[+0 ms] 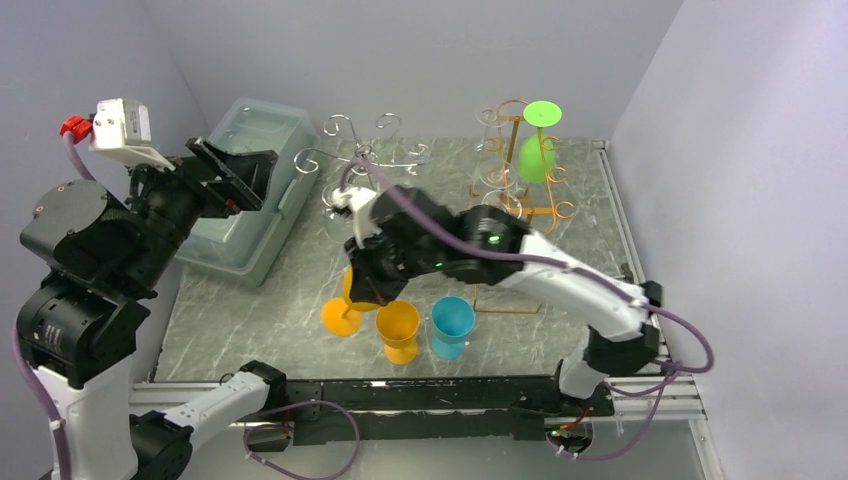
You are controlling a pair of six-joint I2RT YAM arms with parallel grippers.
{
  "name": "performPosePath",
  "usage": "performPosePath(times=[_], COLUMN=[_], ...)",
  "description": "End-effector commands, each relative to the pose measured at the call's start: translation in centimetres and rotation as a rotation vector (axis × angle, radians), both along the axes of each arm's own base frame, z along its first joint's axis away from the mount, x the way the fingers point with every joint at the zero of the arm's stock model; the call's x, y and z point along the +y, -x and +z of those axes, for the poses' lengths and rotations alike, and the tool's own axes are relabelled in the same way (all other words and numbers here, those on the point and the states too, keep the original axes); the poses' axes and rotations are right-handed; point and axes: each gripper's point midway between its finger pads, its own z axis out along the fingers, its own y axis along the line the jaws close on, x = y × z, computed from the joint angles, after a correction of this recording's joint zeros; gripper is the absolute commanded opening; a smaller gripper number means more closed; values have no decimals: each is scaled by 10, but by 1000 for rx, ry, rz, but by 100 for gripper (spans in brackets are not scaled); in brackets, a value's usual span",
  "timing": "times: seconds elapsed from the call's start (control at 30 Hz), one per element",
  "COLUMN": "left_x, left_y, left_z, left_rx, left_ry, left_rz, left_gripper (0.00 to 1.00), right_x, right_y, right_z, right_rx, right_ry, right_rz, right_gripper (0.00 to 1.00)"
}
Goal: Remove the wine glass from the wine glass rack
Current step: Place the wine glass at the center of the board.
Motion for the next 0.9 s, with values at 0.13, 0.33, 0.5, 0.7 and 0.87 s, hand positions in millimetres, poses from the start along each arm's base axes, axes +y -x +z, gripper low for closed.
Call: performPosePath(times=[0.13, 0.33, 0.5, 0.7, 0.87], left_x=[18, 28, 33, 35, 37], left_y=[13, 21, 23, 24, 27], left_z=[16, 19, 16, 14, 16], left_rx=[-62, -80, -84, -85, -93], left_ry=[-8, -14, -17, -21, -20], left_rz=[56, 89, 109, 117, 123], left_gripper=[99, 100, 100, 100, 100], right_x=[26, 46, 55, 68, 75], right_y=[-37, -27, -16, -6, -4], right_z=[-73, -103, -128, -153, -177], right_rx=[-196, -184, -199, -226, -222], right_ry=[248, 311, 370, 420, 440], right_rz=[-80, -41, -27, -9, 2], right_gripper=[0, 0, 0, 0, 0])
